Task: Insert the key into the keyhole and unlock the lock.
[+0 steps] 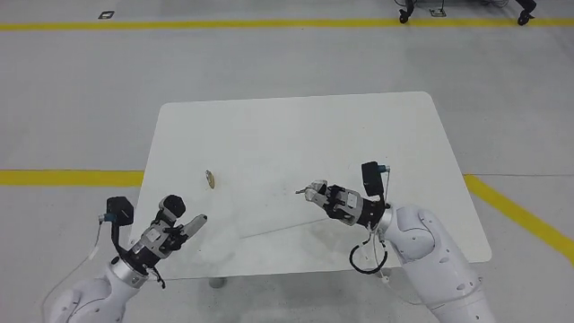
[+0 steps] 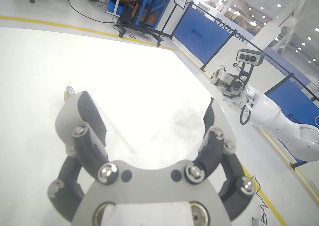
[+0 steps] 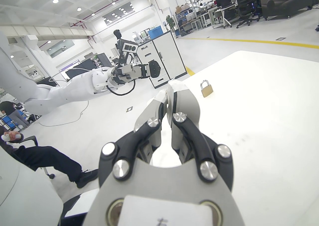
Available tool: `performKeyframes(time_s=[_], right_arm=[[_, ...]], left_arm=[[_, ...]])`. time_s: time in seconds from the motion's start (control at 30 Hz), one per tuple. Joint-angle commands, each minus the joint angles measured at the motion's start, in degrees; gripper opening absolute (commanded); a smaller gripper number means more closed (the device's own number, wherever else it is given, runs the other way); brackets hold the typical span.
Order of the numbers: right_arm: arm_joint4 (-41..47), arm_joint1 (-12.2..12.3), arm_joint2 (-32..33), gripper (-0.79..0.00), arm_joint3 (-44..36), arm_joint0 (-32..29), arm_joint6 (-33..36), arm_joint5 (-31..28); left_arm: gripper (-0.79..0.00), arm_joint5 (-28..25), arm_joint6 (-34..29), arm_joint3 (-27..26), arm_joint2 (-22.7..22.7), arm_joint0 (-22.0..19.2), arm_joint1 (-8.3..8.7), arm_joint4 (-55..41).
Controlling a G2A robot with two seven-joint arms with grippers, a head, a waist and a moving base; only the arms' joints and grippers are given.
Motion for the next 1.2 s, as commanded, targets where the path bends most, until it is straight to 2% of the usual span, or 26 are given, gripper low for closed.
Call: performKeyframes(time_s=[0.0, 0.07, 0.13, 0.23, 0.37, 0.43, 0.5, 0.57, 0.6, 0.67, 0.9, 1.1, 1.17], right_arm=[[0.0, 0.0, 0.0, -0.779, 0.0, 0.0, 0.0, 0.0], [0.0, 0.0, 0.0, -0.785, 0.0, 0.0, 0.0, 0.0], [1.0, -0.1, -0.7, -0.785, -0.3, -0.3, 0.0, 1.3], [5.2, -0.5, -3.4, -0.785, 0.1, 0.8, 1.9, 2.5], [14.9, -0.8, -7.3, -0.785, 2.4, 3.7, 7.0, 3.0], [19.1, -0.9, -8.9, -0.785, 3.3, 5.0, 9.5, 3.4], [23.2, -1.1, -10.4, -0.785, 4.2, 6.2, 11.9, 3.8], [26.7, -1.2, -11.4, -0.785, 5.2, 7.3, 13.9, 4.6], [28.1, -1.3, -11.8, -0.785, 5.7, 7.9, 14.6, 5.1], [29.5, -1.4, -12.6, -0.785, 6.9, 9.0, 15.8, 6.6], [30.8, -2.4, -16.2, -0.785, 8.9, 11.4, 19.0, 9.4], [31.5, -3.0, -17.9, -0.785, 10.2, 12.6, 20.2, 9.4], [31.5, -3.2, -18.4, -0.785, 10.6, 12.9, 20.4, 9.5]], left_arm=[[0.000, -3.5, -2.7, -0.2, 2.2, 0.4, 0.02, -6.7], [0.000, -7.1, -10.0, 1.6, 4.4, -0.9, 0.40, -19.2], [0.000, -7.6, -19.1, 3.4, 7.1, -3.4, 0.89, -31.2], [0.000, -4.8, -34.0, 7.2, 11.1, -8.8, 1.56, -50.4], [-0.025, -2.3, -42.5, 13.2, 14.3, -15.3, 1.55, -58.8], [-0.046, -2.1, -43.8, 15.7, 16.0, -17.8, 1.32, -59.5], [-0.111, -2.4, -43.6, 17.3, 17.5, -19.6, 1.03, -59.0], [-0.271, -2.7, -43.3, 18.1, 18.8, -20.8, 0.78, -58.6], [-0.394, -2.8, -43.1, 18.4, 19.2, -21.2, 0.70, -58.0], [-0.449, -3.4, -42.2, 18.6, 19.8, -21.9, 0.57, -56.0], [-0.499, -3.8, -39.0, 17.8, 21.3, -22.4, 0.27, -51.7], [-0.471, -3.7, -37.6, 17.9, 21.7, -22.4, 0.26, -50.1], [-0.493, -3.8, -37.3, 18.2, 21.7, -22.4, 0.25, -50.1]])
